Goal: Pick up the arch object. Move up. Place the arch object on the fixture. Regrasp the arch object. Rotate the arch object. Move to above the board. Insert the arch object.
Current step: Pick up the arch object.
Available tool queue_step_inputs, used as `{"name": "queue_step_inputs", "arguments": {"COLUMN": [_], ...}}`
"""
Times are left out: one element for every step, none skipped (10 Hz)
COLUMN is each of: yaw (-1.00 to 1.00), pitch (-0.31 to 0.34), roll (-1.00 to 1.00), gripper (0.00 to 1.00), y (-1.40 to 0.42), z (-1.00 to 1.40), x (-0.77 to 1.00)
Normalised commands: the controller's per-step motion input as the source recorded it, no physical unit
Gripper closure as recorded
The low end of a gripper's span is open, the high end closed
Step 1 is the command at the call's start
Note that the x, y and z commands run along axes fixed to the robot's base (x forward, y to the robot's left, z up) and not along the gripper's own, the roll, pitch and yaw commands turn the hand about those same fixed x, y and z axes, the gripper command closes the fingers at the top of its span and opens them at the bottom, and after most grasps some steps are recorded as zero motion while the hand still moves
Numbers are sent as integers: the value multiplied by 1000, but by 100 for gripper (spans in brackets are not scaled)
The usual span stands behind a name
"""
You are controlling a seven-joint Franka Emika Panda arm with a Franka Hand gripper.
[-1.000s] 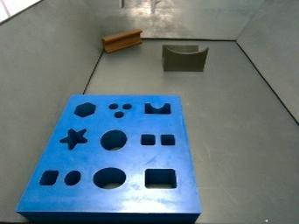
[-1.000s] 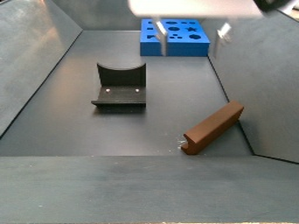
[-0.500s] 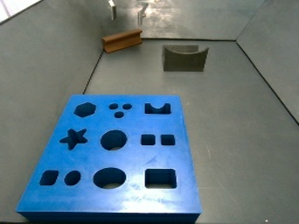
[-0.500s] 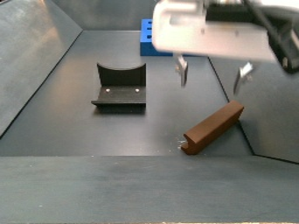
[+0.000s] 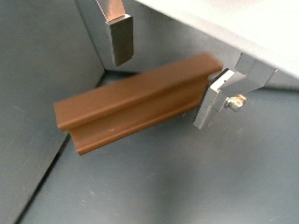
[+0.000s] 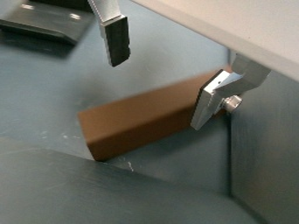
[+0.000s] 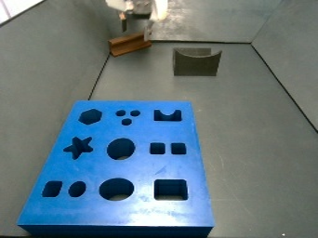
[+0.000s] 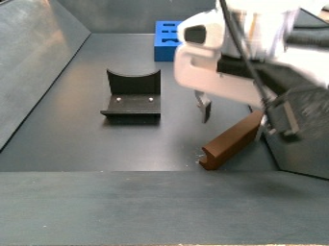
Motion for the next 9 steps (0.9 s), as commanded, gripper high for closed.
{"name": "queue_step_inputs", "arguments": {"yaw": [-849,-746,-626,-497,-320,0,0,0,0], "pitch": [-106,-116,-121,-110,-101,-19,0,0,0], "roll": [0,-17,-44,-67,-141,0,-10,0,0], "gripper": [0,0,0,0,0,0,0,100,100], "y": [89,154,217,157,134,0,0,0,0], "z": [-903,-877,-840,-780,-597,0,0,0,0], "x": [-209,-194,-63,0,0,0,0,0,0]}}
